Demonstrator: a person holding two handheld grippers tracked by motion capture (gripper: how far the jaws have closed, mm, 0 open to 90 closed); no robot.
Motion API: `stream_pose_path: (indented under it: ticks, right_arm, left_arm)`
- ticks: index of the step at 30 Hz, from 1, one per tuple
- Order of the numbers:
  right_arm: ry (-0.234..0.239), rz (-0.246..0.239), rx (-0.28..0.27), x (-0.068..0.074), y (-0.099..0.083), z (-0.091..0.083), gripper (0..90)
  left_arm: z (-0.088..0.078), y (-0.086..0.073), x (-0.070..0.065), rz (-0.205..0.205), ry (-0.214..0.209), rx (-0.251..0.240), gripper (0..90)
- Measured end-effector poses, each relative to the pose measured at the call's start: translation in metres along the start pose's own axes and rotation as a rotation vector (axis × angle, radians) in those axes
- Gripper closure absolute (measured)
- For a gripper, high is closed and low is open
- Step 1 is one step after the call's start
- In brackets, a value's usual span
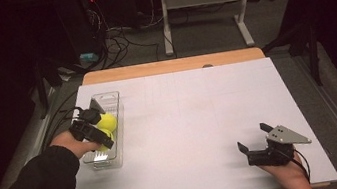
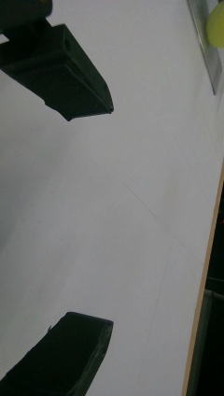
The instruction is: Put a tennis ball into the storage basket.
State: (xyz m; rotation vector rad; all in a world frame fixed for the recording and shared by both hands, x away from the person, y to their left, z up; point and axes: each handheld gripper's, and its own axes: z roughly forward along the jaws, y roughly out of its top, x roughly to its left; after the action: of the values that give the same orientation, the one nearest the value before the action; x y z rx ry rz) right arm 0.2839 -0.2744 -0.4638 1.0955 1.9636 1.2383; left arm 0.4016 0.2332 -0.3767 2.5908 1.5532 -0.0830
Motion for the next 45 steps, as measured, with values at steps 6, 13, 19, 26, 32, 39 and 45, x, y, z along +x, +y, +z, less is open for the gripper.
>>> stream_pose_path:
  ticks: [6, 13, 19, 26, 32, 39, 45]
  right_arm:
    - [0.003, -0.004, 0.001, 0.0, 0.0, 0.001, 0.5]
    - [0.005, -0.008, -0.001, 0.002, 0.001, 0.0, 0.5]
    - [0.004, -0.002, -0.008, 0.001, 0.002, -0.001, 0.5]
    - [0.003, -0.004, -0.007, 0.001, 0.002, -0.001, 0.5]
    - [0.005, -0.005, -0.005, 0.002, 0.002, -0.001, 0.5]
    - [0.01, -0.009, -0.004, 0.003, 0.001, -0.001, 0.5]
    - [0.012, -0.009, -0.006, 0.003, 0.001, -0.002, 0.5]
  left_arm:
    - [-0.003, 0.0, -0.001, 0.004, 0.017, -0.022, 20.0]
    - [-0.031, -0.002, -0.007, 0.028, 0.018, -0.082, 0.6]
    - [-0.038, 0.002, -0.023, 0.063, 0.006, -0.111, 0.6]
    - [-0.028, 0.015, -0.052, 0.128, -0.006, -0.103, 0.6]
    - [-0.011, 0.03, -0.085, 0.194, -0.036, -0.088, 0.6]
    - [0.012, 0.045, -0.12, 0.244, -0.058, -0.084, 0.6]
    - [0.033, 0.048, -0.136, 0.257, -0.066, -0.133, 0.5]
